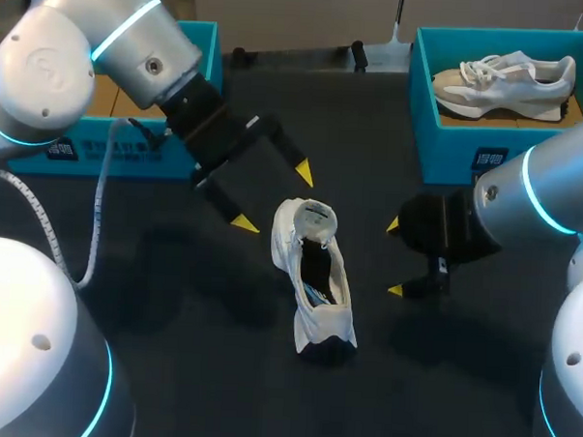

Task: Take the shoe out of the shoebox, open the shoe tongue, remove and reinsert the insole, then place the shoe into the shoebox

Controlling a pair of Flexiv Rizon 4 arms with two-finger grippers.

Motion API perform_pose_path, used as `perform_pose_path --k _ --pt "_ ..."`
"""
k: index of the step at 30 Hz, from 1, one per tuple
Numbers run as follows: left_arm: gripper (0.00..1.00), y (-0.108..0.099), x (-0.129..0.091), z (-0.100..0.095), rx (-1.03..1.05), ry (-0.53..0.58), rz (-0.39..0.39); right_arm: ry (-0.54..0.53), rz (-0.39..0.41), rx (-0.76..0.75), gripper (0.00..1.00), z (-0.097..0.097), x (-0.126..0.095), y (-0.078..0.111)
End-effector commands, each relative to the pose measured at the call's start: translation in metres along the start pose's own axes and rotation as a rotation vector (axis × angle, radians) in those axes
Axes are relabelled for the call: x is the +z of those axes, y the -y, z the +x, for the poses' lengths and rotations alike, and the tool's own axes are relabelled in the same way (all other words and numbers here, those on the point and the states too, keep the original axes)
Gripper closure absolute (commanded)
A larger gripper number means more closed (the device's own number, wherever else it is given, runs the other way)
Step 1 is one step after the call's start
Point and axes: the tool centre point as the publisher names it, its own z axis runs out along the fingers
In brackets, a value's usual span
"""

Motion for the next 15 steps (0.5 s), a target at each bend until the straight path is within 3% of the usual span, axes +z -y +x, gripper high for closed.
perform_pose_path --k 1,7,8,13,15 --pt "0.00 0.000 0.000 0.000 0.000 -0.004 -0.002 -0.032 0.019 -0.017 0.00 -0.002 -0.049 0.000" --pt "0.00 0.000 0.000 0.000 0.000 -0.004 -0.002 -0.051 0.054 -0.033 0.00 -0.003 -0.069 0.008" --pt "0.00 0.000 0.000 0.000 0.000 -0.004 -0.002 -0.068 0.060 -0.028 0.00 -0.003 -0.083 0.019" --pt "0.00 -0.001 0.000 -0.001 0.016 -0.027 0.001 -0.101 0.082 -0.008 0.00 -0.003 -0.105 0.037" --pt "0.00 -0.002 0.000 -0.002 0.027 -0.065 -0.006 -0.129 0.052 -0.008 0.00 -0.002 -0.113 0.041"
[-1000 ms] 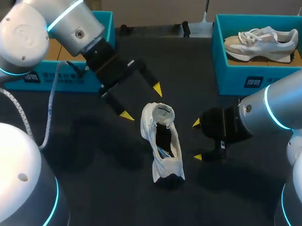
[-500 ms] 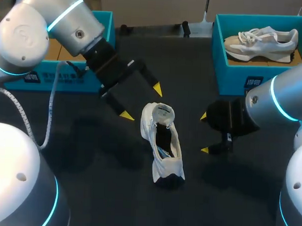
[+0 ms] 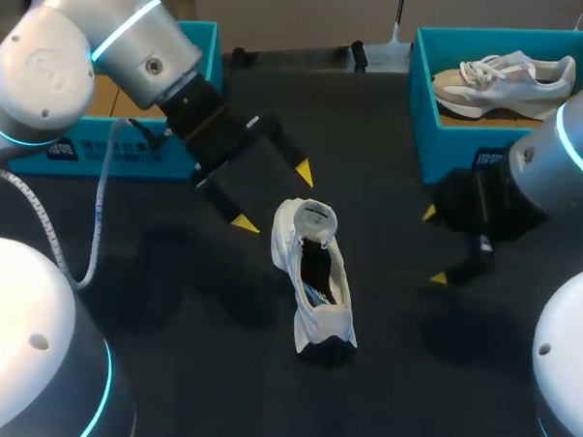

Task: Take the shoe out of the shoebox, open the shoe tongue, remove and reinsert the insole, then place the shoe into the shoebox

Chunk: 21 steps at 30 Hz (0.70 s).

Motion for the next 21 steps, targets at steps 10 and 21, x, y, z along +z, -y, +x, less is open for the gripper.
perform_pose_path --k 10,21 --pt "0.00 -0.015 0.000 -0.023 0.091 -0.274 -0.040 -0.043 -0.030 0.022 0.00 0.009 -0.062 0.019" --pt "1.00 -0.037 0.019 -0.042 0.214 -0.431 -0.128 -0.043 -0.030 0.022 0.00 0.009 -0.062 0.019"
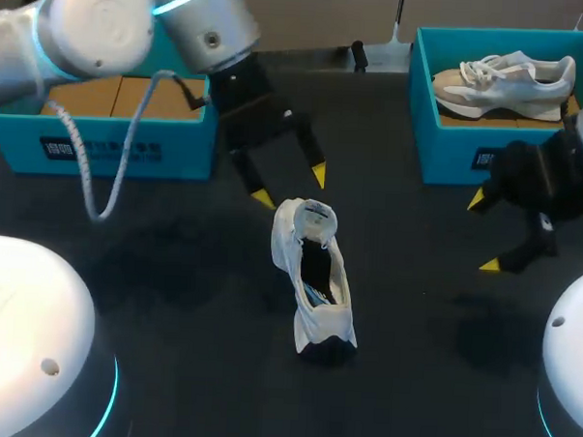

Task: Take the shoe out of the shoebox, open the shoe tongue, remove and reinsert the insole, then place the shoe into the shoebox

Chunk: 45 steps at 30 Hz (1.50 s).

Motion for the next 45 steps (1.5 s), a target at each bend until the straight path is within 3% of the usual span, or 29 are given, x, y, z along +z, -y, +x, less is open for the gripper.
perform_pose_path --k 1,14,33,45 --pt "1.00 -0.010 0.011 -0.013 0.052 -0.178 -0.014 0.004 -0.001 -0.001 0.00 0.003 0.000 0.001" --pt "1.00 -0.028 0.042 -0.016 0.287 -0.299 -0.073 0.004 -0.001 -0.001 0.00 0.003 0.000 0.001" --pt "1.00 -0.025 0.045 -0.018 0.287 -0.292 -0.083 0.004 -0.001 -0.001 0.00 0.003 0.000 0.001" --pt "1.00 -0.016 0.076 -0.001 0.244 -0.389 -0.100 0.004 -0.001 -0.001 0.00 0.003 0.000 0.001"
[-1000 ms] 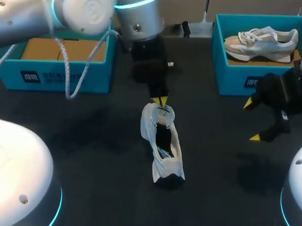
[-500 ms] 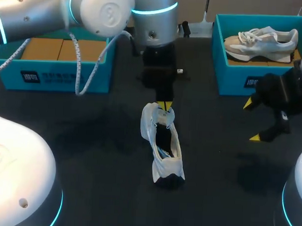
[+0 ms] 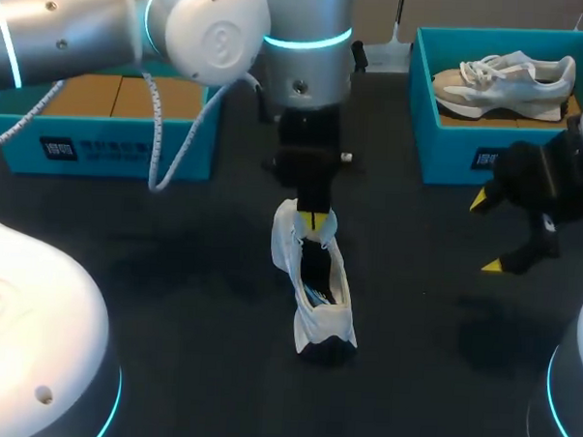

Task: Take the shoe out of the shoebox, open the shoe tongue, remove and reinsert the insole, then place the shoe into the shoebox

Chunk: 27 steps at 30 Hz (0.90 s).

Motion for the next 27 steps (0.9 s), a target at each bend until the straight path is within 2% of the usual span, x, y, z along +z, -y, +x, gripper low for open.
perform_pose_path --k 1,6,7,18,19,23,27 --pt "1.00 0.008 0.011 -0.009 -0.053 -0.049 -0.009 0.003 0.001 0.000 0.00 0.001 0.001 0.000" --pt "1.00 0.012 0.026 -0.013 -0.143 -0.070 -0.012 0.003 0.001 0.000 0.00 0.001 0.001 0.000" --pt "1.00 0.012 0.027 -0.013 -0.137 -0.038 -0.017 0.003 0.001 0.000 0.00 0.001 0.001 0.000" --pt "1.00 0.012 0.027 -0.013 -0.127 -0.023 -0.019 0.003 0.001 0.000 0.00 0.001 0.001 0.000" --pt "1.00 0.013 0.030 -0.014 -0.145 -0.041 0.010 0.003 0.001 0.000 0.00 0.001 0.001 0.000" --pt "1.00 0.018 0.046 -0.014 -0.186 -0.114 0.005 0.003 0.001 0.000 0.00 0.001 0.001 0.000" --pt "1.00 0.022 0.053 -0.012 -0.199 -0.120 0.004 0.003 0.001 0.000 0.00 0.001 0.001 0.000"
